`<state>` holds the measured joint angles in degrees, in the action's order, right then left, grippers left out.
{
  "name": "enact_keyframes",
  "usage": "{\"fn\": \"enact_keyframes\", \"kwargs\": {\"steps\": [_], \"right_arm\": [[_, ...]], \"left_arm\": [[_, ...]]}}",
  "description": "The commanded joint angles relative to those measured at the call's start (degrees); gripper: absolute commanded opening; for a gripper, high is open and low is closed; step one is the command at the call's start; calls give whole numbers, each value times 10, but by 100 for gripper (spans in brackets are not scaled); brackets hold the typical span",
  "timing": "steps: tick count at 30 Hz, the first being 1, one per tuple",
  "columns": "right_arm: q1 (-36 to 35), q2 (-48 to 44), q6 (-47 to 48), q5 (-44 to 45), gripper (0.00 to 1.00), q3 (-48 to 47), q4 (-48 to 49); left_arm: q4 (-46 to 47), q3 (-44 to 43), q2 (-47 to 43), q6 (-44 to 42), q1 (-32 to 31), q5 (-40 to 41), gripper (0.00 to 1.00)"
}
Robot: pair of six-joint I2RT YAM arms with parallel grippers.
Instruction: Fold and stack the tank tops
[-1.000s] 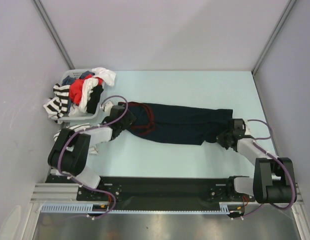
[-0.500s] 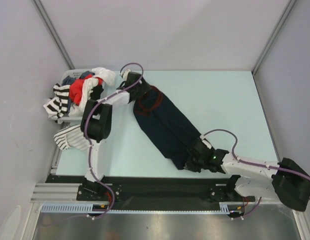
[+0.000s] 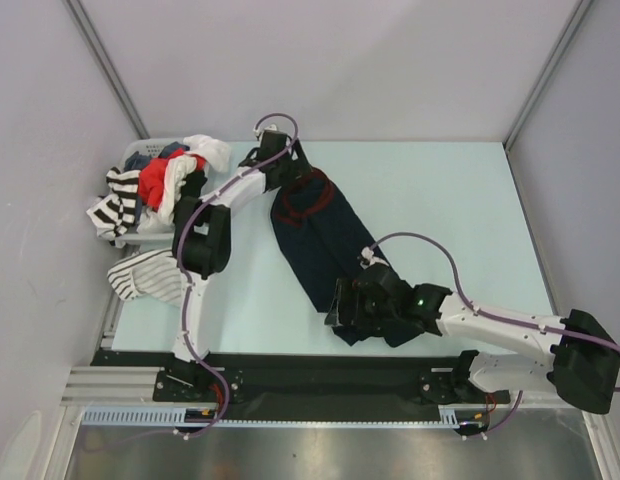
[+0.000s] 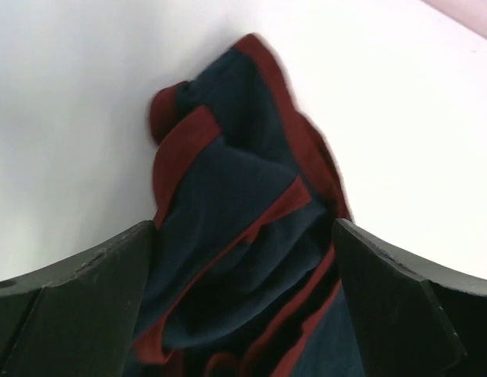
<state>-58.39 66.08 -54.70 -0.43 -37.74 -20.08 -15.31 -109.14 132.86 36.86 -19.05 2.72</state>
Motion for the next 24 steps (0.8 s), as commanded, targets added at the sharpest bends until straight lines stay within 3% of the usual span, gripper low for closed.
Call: {"fn": "enact_keyframes", "kwargs": {"steps": [1,5,9,14,20,24], "right_arm": [[13,0,85,-84,98,-65,-40],[47,-6,163,-90,91,-109,-73],[185,19,246,-154,77,-147,-64],[319,137,309,-175,65,-222,-23],[385,272,340,-165,61,-312,5],[422,366,340,-211,57,-354,36]], "left_arm": [[-37,21,-79,-13,29,2,100],[-14,153,-186,-18,42,22,100],[32,290,-296,-28,44,17,100],[121,479,-410,14,39,-76,95],[221,671,-496,79,-23,-85,91],[248,722,-529,115,-88,-55,91]]}}
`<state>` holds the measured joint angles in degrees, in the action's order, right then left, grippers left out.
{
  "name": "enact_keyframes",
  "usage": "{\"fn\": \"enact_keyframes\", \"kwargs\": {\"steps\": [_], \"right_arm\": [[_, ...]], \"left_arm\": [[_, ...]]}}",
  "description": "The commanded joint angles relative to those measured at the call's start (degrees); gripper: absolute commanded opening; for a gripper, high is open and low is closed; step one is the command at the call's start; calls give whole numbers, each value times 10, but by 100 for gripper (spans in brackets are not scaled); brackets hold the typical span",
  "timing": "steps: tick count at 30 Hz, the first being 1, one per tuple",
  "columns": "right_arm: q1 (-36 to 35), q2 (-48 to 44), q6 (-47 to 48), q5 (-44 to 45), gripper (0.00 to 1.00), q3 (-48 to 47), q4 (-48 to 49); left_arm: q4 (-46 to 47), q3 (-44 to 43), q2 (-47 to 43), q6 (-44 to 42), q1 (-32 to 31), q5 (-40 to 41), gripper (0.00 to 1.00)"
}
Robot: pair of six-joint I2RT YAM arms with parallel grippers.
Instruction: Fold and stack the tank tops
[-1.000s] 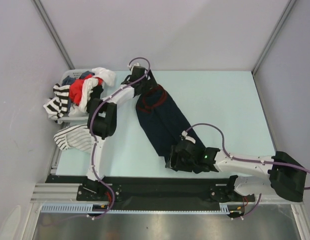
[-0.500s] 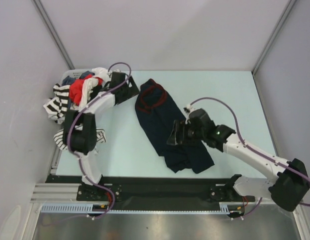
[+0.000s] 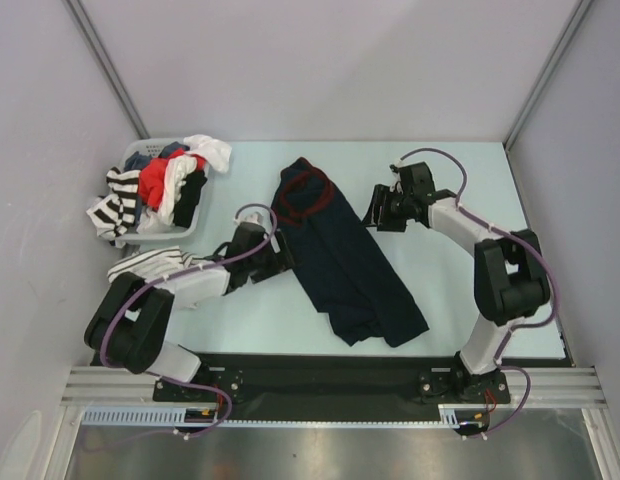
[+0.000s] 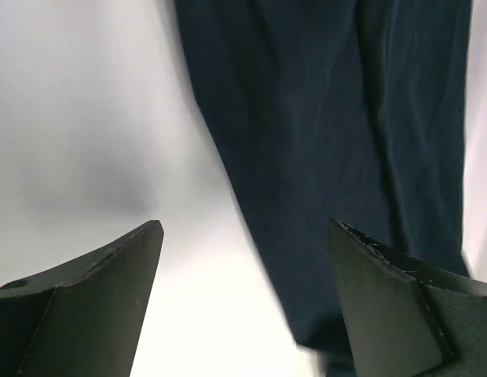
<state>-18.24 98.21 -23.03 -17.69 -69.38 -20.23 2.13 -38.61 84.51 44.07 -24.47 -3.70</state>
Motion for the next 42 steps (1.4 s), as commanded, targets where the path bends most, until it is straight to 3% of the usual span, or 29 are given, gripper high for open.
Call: {"fn": "enact_keyframes", "kwargs": {"steps": [1,6,10,20,27,31,34,36,40,42], "right_arm": [[27,57,26,-42,57,-59,40],[25,125,66,-23,56,-109,22],[30,187,72,-29,51,-133,22],[45,232,52,-59,43,-137,57],[40,255,44,-88,40,-146,75],[40,266,41,-99,37,-153,73],[40,269,38,-108,24,-153,77],[40,271,38,-110,2,-154,77],[52,269,10,-98,0,-146,84],[65,257,-3,-97,0,-123,112]], "left_arm": [[74,22,-51,44,-41,16,90],[86,35,-35,51,-48,30,83],[102,21,1,51,-48,26,66],[82,-9,70,59,-48,59,54],[61,-30,94,41,-41,80,25],[50,-52,114,29,-30,83,24],[52,-73,130,25,-21,76,22],[47,-84,151,20,-13,73,15],[42,-127,194,11,6,51,0],[32,-149,210,1,13,41,0]]}}
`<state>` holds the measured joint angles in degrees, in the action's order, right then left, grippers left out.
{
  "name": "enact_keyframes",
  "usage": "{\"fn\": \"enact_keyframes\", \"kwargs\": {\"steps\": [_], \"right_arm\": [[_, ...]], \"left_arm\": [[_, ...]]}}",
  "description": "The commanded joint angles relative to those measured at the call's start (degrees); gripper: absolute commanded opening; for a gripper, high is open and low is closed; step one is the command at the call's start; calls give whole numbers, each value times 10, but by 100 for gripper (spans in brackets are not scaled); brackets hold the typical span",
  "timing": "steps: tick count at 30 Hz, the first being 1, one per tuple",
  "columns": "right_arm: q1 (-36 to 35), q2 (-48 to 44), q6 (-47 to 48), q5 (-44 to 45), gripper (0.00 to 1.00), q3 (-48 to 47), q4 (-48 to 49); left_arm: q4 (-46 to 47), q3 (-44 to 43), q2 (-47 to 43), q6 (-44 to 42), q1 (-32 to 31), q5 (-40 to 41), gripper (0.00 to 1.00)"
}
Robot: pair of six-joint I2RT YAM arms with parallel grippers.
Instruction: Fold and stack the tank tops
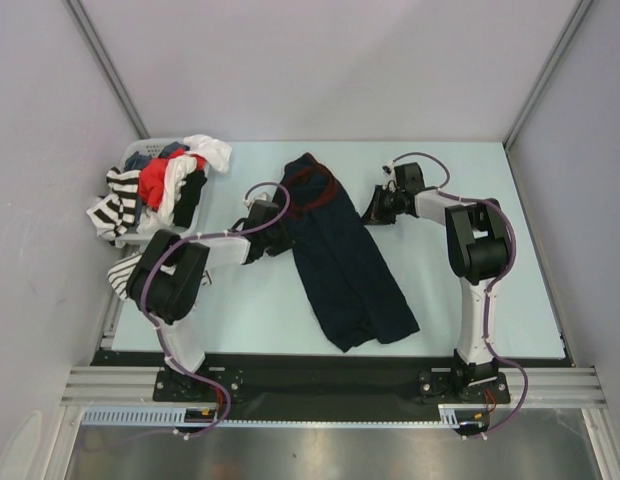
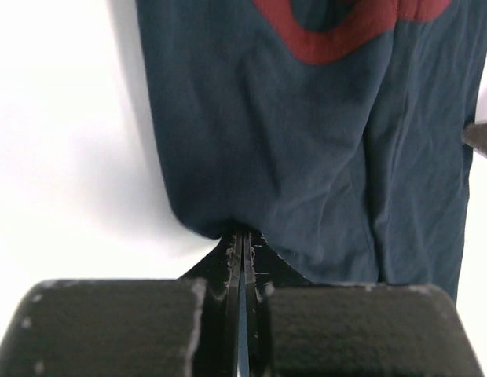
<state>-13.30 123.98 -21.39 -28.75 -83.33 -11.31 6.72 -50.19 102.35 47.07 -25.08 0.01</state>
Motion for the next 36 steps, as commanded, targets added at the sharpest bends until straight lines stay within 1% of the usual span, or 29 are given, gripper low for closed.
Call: {"fn": "enact_keyframes", "kwargs": {"steps": [1,3,5,6,7,10,13,14,17,20,21,24,28,32,34,35,36], "right_arm": [[21,-5,-35,13,0,25,32],[28,-17,-44,10,0,43,58],[27,-24,-52,18,0,61,67],[27,-31,-55,25,0,65,72],[24,-34,-59,33,0,75,74],[28,-45,-84,63,0,95,88],[33,-64,-123,85,0,140,129],[36,-69,-129,93,0,164,138],[39,-86,-141,110,0,186,163],[41,-68,-132,107,0,165,150],[42,-60,-129,105,0,139,133],[48,-31,-121,95,0,105,117],[56,-13,-117,121,0,51,80],[63,20,-116,113,0,-7,49],[61,27,-106,110,0,-18,34],[62,25,-104,113,8,-24,25],[61,19,-101,115,19,-19,21]], "left_arm": [[-21,-62,44,-45,19,4,0],[-50,-97,62,-64,19,7,0],[-63,-152,88,-88,19,9,0],[-98,-171,97,-96,19,12,0],[-115,-212,109,-107,19,17,0],[-171,-269,149,-126,23,19,0],[-205,-352,185,-146,30,-11,0],[-213,-368,196,-152,33,-15,0],[-252,-426,227,-167,34,-20,0],[-254,-428,230,-168,35,-24,0],[-247,-426,230,-169,34,-23,0],[-242,-428,232,-172,35,-25,0],[-234,-434,236,-167,39,-34,0],[-252,-453,247,-169,43,-37,0],[-248,-439,241,-169,44,-44,6],[-241,-429,233,-170,45,-41,10],[-234,-417,211,-172,45,-37,22]]}}
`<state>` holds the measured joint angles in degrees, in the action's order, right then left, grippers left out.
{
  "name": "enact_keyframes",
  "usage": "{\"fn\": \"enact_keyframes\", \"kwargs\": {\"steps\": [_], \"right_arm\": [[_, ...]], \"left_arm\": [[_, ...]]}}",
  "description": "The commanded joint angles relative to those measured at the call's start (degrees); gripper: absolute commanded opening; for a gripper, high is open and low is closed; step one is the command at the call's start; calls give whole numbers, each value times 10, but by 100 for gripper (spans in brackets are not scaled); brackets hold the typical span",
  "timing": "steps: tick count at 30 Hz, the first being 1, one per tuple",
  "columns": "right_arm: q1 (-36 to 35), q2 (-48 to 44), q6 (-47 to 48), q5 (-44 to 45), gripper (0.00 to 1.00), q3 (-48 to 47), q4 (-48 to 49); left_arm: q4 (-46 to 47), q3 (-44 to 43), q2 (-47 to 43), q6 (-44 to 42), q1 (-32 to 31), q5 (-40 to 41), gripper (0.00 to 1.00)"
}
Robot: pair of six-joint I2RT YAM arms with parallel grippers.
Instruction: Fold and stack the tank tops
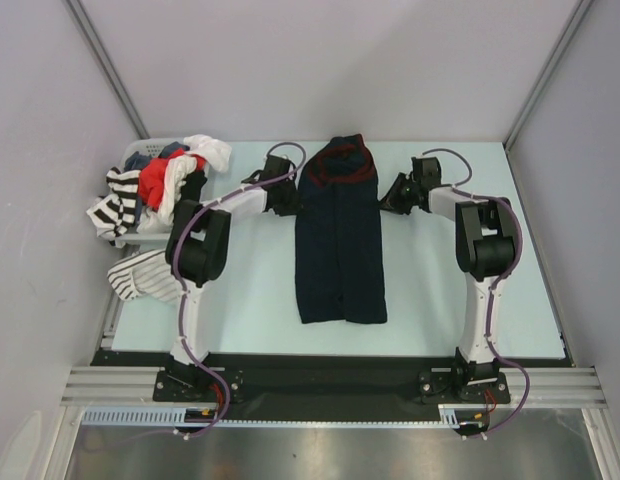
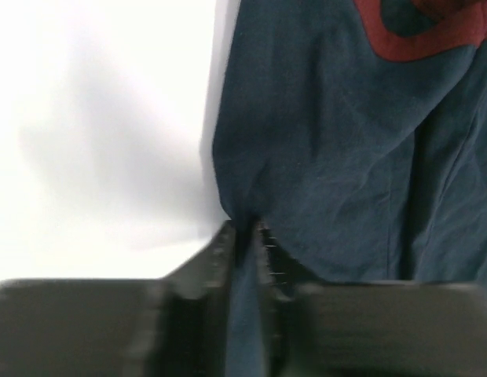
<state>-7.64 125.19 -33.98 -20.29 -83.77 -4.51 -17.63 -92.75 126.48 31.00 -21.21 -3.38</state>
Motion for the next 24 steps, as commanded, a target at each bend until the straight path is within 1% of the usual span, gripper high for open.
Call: {"fn": "enact_keyframes", "kwargs": {"steps": [1,2,3,4,6,8,9,10,11,12,13,15,16,17,18,20,21,22,24], "right_arm": [[4,-11,27,33,28,-5,-43],[3,-24,27,34,36,5,-36],[3,-35,27,35,38,27,-25],[3,-48,29,36,39,36,-24],[0,-89,33,39,42,68,-27],[-4,-141,37,42,45,102,-24],[-5,-164,37,41,47,143,-17],[-6,-186,35,39,48,171,-13],[-7,-207,33,37,51,198,-8],[-10,-256,32,36,53,222,5],[-13,-280,32,35,56,281,11],[-19,-351,34,34,59,332,17],[-27,-374,36,25,59,354,19],[-35,-395,38,24,59,393,18],[-45,-429,45,25,59,407,6],[-73,-456,51,31,59,447,-16],[-81,-472,51,32,59,460,-22],[-90,-499,47,32,59,476,-27],[-109,-534,35,30,59,525,-31]], "left_arm": [[19,24,-46,-12,7,1,27],[40,58,-62,-12,9,0,32],[44,72,-93,-13,10,0,38],[46,83,-106,-13,11,-1,42],[36,103,-133,-15,10,6,54],[38,138,-182,-14,10,5,60],[43,157,-200,-12,9,3,64],[51,199,-242,-8,6,0,64],[65,222,-265,-7,-1,1,66],[70,246,-285,-5,-7,6,67],[73,293,-332,-1,-22,8,68],[89,345,-378,3,-43,16,70],[93,369,-397,7,-53,21,71],[97,415,-432,11,-77,26,71],[98,436,-447,13,-88,28,71],[88,491,-474,23,-123,32,71],[80,507,-494,26,-136,32,71],[74,524,-505,36,-147,53,70],[77,578,-545,46,-173,50,70]]}}
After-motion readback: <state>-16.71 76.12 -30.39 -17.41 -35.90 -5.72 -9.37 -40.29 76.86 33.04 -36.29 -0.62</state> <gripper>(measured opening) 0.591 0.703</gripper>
